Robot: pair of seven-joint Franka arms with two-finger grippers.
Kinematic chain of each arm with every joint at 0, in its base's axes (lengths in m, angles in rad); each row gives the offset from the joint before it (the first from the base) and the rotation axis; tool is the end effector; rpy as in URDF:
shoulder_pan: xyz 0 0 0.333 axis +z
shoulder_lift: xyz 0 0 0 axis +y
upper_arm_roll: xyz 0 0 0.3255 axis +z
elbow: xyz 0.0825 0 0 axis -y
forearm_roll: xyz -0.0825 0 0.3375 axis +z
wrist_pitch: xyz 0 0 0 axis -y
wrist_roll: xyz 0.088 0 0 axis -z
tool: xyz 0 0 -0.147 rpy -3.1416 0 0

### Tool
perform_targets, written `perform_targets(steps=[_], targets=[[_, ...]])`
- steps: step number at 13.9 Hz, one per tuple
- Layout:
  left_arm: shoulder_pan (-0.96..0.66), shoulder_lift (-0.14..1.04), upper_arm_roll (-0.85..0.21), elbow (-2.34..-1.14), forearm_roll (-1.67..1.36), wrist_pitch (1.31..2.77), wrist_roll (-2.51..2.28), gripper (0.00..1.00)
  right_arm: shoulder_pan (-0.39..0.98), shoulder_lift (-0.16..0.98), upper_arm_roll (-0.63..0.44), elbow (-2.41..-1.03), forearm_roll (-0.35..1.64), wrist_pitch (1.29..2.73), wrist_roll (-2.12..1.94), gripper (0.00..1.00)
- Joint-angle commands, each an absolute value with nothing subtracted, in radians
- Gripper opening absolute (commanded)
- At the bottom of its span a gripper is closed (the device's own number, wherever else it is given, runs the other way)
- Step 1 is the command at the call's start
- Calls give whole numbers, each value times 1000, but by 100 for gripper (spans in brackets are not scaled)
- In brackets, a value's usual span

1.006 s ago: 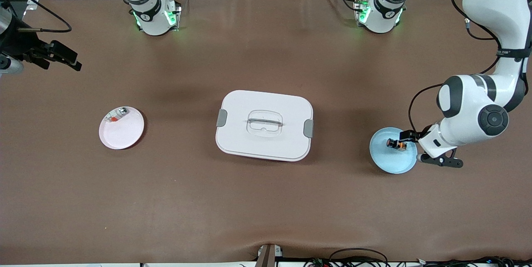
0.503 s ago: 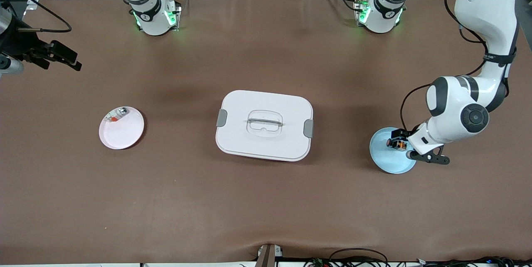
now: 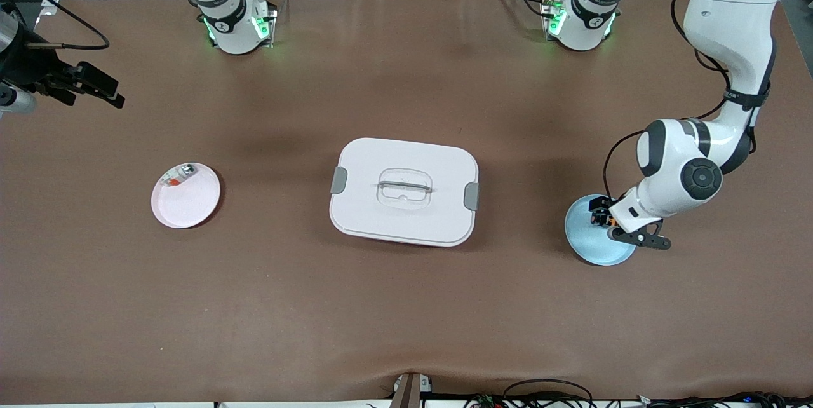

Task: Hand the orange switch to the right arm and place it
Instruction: 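Close the left gripper on the orange switch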

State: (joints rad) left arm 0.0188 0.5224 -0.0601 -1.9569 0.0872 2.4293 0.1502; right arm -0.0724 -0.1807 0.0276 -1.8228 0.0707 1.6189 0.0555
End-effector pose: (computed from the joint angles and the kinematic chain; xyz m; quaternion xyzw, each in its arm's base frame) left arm 0.5869 -0.0207 0.2078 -0.9917 0.1254 0.0248 0.0113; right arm 0.4498 -0.0091 0.5775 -0.9980 0.0525 0.0118 0.0327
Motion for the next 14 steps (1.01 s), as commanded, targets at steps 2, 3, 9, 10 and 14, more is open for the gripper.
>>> perform_targets(steps=[2, 3, 9, 10, 14], targets=[[23, 543, -63, -1953, 124, 2474, 164, 100, -98, -192, 38, -1827, 87, 1611, 43, 100], [23, 552, -63, -1953, 124, 2474, 164, 100, -98, -192, 38, -1827, 86, 1611, 43, 100], [21, 575, -63, -1954, 124, 2494, 158, 100, -98, -190, 38, -1827, 87, 1609, 43, 100], [21, 575, -63, -1954, 124, 2496, 158, 100, -98, -190, 38, -1827, 87, 1609, 43, 100], [21, 575, -63, -1954, 124, 2497, 152, 59, -98, -190, 38, -1827, 87, 1609, 43, 100]])
